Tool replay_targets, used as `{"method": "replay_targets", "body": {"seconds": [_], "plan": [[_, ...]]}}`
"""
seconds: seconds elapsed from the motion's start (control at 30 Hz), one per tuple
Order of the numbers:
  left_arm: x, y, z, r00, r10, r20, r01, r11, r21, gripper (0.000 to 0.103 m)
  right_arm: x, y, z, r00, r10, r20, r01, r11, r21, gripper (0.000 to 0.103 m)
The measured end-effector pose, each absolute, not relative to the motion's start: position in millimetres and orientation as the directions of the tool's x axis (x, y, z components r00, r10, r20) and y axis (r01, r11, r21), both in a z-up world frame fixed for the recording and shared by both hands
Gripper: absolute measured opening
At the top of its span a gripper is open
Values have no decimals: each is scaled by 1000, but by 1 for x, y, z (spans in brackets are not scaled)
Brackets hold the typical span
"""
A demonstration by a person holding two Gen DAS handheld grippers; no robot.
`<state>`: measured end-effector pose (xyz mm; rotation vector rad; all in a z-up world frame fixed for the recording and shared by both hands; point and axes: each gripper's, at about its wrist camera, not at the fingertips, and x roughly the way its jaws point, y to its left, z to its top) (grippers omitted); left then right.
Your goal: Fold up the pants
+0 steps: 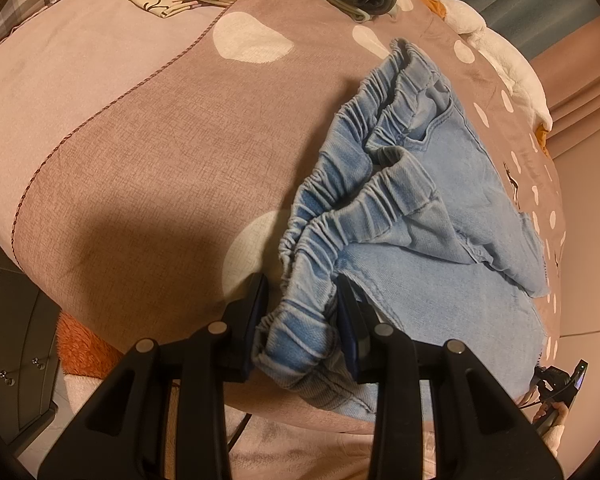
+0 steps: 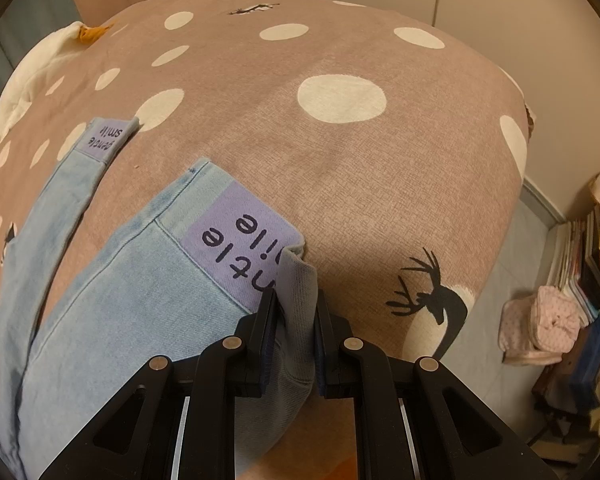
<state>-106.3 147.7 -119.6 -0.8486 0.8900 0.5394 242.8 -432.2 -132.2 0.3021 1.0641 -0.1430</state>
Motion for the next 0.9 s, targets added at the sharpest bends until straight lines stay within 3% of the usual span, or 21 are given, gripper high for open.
{"method": "replay_targets", "body": {"seconds": [0.37, 0.67, 0.9], "plan": [[-109, 153, -118, 546, 51, -836, -718, 542, -436, 31, 244, -437, -130, 491, 63, -869, 253, 944, 211, 12], [-120, 161, -97, 593, 28, -805, -676, 561, -479, 28, 231, -435, -96, 566, 57, -822, 213, 954, 213, 12], [-117, 158, -120, 538, 31, -842, -708, 559, -432, 32, 239, -443, -133, 502, 81, -861, 258, 936, 239, 12]]}}
